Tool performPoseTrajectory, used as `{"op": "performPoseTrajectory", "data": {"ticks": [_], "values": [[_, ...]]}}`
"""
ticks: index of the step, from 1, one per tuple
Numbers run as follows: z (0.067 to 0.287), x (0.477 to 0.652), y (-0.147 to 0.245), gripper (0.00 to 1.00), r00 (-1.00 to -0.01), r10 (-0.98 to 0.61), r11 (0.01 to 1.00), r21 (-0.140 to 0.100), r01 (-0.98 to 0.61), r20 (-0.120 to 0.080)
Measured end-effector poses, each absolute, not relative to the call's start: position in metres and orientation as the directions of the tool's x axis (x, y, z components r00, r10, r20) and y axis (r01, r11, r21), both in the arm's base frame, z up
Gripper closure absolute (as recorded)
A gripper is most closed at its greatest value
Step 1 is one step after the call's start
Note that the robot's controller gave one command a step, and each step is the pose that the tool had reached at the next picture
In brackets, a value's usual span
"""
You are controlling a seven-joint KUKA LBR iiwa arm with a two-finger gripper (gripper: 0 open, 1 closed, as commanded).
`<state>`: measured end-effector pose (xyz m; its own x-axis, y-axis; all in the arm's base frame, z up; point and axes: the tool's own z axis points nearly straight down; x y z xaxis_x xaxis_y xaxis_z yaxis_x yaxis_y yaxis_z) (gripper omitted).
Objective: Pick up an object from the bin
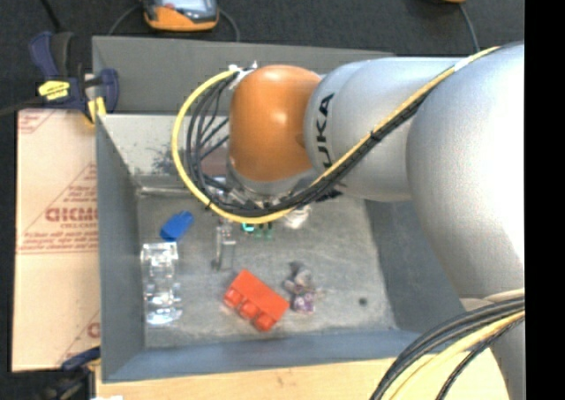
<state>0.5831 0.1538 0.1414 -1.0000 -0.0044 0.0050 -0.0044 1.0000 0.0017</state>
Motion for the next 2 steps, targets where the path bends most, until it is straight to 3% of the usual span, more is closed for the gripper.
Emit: {"op": "performPoseTrajectory", "data": {"ticks": [1,2], "values": [[0.091,0.62,0.189,0.0,-0.995,-0.1,0.995,0.0,-0.1,-0.004],[0.072,0.518,0.201,0.0,-0.973,-0.229,0.973,-0.001,-0.229,-0.011]]}}
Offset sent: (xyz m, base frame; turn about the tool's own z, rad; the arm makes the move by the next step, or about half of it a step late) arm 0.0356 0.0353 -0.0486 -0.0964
